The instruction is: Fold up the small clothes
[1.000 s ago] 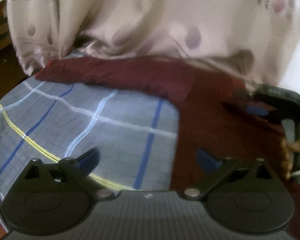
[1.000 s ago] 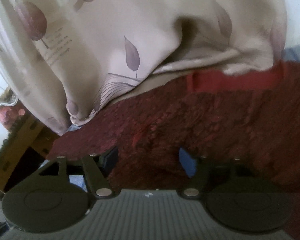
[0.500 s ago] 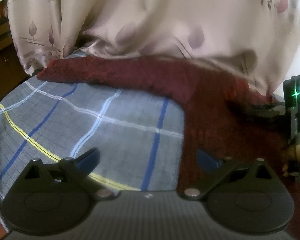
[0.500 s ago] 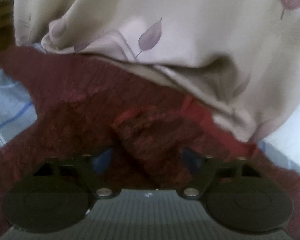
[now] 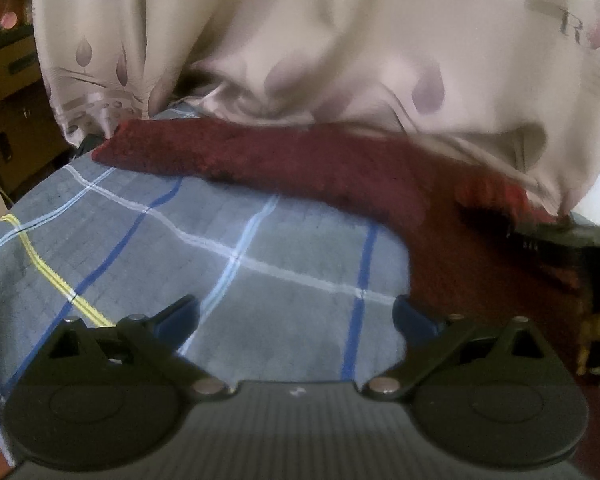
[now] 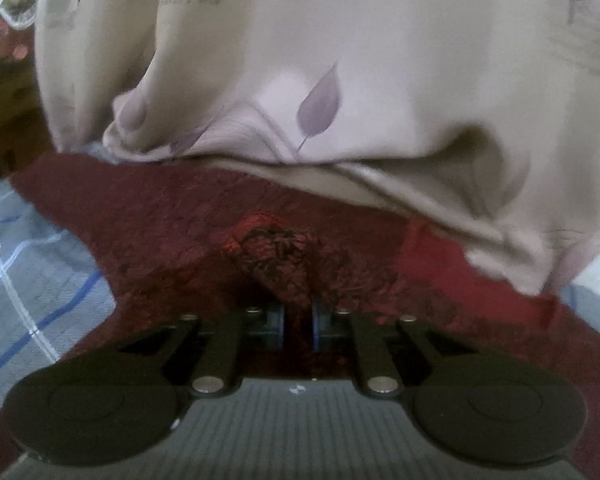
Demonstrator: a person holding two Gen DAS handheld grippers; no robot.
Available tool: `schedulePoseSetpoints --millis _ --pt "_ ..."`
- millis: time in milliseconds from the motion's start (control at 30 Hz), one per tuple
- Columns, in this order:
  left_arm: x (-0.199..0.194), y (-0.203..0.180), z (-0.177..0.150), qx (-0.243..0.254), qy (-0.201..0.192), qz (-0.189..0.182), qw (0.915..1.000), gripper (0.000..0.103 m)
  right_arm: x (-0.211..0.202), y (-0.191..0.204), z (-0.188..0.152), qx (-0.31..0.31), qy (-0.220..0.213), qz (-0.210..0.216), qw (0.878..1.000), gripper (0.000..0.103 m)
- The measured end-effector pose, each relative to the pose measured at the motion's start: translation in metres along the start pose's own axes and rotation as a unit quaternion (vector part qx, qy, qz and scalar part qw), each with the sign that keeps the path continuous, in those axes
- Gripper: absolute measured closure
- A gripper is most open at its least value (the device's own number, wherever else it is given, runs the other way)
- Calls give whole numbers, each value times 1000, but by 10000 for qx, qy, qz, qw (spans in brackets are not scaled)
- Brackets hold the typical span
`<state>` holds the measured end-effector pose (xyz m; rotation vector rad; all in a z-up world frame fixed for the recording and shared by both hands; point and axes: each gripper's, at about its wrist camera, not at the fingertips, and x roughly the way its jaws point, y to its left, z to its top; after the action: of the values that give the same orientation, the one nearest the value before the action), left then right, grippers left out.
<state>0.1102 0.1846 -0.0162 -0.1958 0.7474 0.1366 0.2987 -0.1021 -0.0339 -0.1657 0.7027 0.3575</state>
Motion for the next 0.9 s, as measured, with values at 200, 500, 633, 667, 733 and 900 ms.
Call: schedulePoseSetpoints --millis 200,500,633,667,733,900 --pt "28 25 21 -385 299 -339 9982 0 -32 -21 -7 895 -691 823 9902 22" --pt "81 91 57 -1801 500 -848 9787 0 -96 -10 -33 992 -1092 1419 9788 22" --pt "109 121 72 -2389 479 -1159 9629 0 -109 1 -48 1026 -1073 1608 9758 22" --pt "114 129 73 -2638 423 -1278 9552 0 -111 4 -50 1026 -1067 1656 9750 22" --pt "120 140 78 -2903 268 -1427 9458 0 -116 11 -54 1021 -1060 1728 9739 22" --pt "138 166 79 -3791 126 -1796 9077 0 -121 22 -58 989 -1048 1816 9728 22"
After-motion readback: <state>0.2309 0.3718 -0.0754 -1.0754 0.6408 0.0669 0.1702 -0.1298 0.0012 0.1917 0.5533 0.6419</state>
